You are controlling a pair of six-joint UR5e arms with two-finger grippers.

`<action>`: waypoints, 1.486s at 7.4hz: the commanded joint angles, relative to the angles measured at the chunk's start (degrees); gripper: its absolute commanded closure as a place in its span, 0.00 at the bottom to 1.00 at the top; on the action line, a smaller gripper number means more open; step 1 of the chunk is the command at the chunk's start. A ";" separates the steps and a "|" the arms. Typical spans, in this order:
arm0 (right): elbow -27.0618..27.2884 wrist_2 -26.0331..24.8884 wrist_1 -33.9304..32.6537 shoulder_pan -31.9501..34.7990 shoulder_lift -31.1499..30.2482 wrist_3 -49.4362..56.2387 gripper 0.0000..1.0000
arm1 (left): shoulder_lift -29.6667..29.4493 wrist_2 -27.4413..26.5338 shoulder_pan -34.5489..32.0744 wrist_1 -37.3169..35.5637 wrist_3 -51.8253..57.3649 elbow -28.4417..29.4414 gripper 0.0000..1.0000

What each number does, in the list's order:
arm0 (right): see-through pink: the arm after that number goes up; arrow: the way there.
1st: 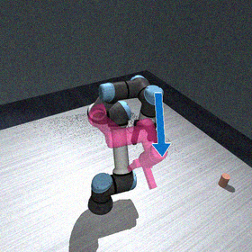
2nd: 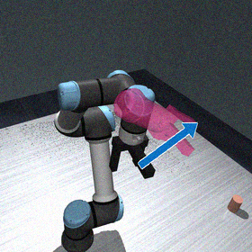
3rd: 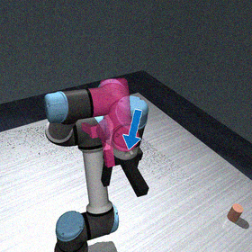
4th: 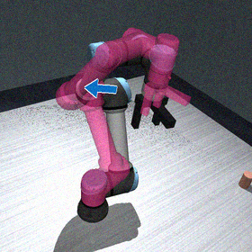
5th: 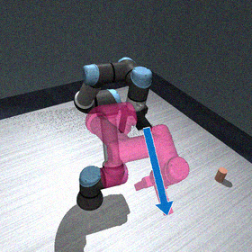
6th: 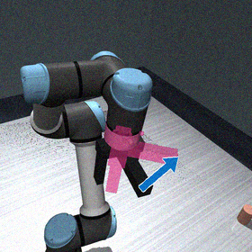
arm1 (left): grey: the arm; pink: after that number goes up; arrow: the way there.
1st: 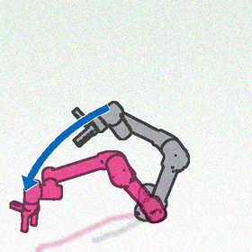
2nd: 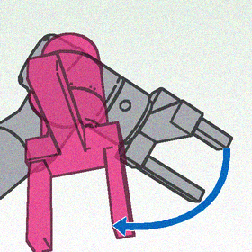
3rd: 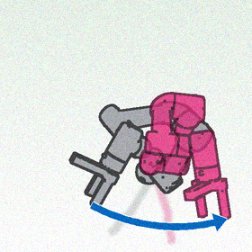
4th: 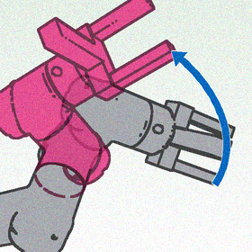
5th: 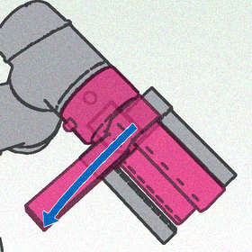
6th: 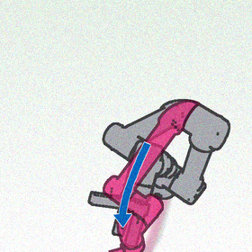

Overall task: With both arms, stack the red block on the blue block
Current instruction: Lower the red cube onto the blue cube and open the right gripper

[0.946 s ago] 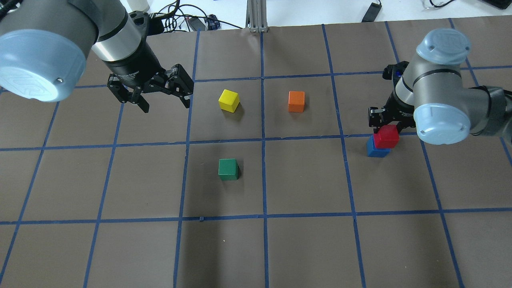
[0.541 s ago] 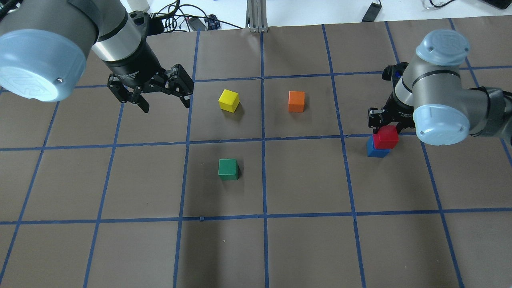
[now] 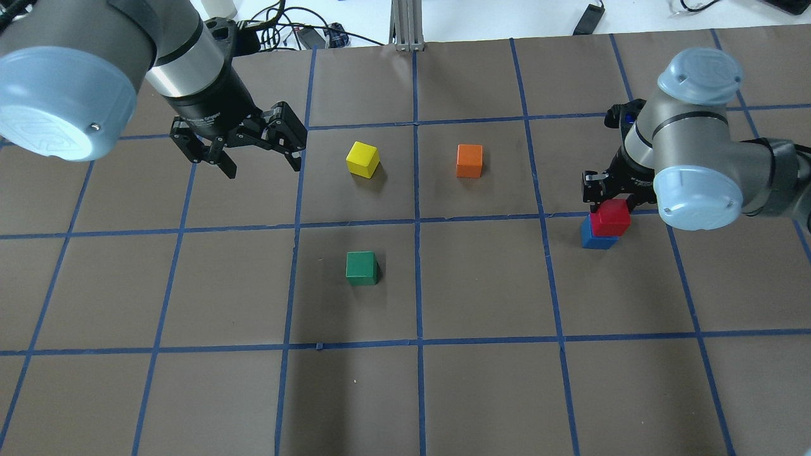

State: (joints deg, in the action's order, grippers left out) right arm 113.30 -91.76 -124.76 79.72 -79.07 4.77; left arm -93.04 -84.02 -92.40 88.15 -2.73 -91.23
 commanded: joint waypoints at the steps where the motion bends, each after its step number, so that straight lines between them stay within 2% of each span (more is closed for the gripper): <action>1: 0.00 0.00 0.05 0.00 0.23 0.07 0.91 | -0.03 0.00 0.03 0.00 0.00 0.00 0.00; 2: 0.08 0.00 0.13 0.00 0.32 -0.02 0.82 | -0.03 0.00 0.03 0.00 0.00 0.00 0.00; 3: 0.17 0.00 0.13 0.00 0.32 0.07 0.78 | -0.03 0.00 0.03 0.00 0.00 0.00 0.00; 5: 0.35 -0.17 -0.04 0.00 0.32 0.16 0.39 | -0.03 0.00 0.03 0.00 0.09 0.00 0.00; 7: 0.35 -0.26 -0.04 0.00 0.32 1.29 0.26 | -0.03 0.00 0.03 0.00 0.09 0.00 0.00; 9: -2.01 -1.13 0.74 0.00 -0.38 1.30 0.13 | 0.05 0.00 0.03 0.00 0.09 0.09 0.00; 10: -5.51 -1.14 4.06 0.35 -0.73 0.60 0.08 | 0.05 0.00 0.03 0.00 0.09 0.09 0.00; 11: -10.67 -0.97 12.62 0.53 -2.30 0.51 0.05 | 0.14 -0.09 0.03 0.00 0.09 0.26 0.00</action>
State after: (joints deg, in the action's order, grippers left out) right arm 108.01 -92.75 -119.91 79.98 -79.96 5.60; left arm -92.96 -84.04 -92.37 88.16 -2.64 -91.10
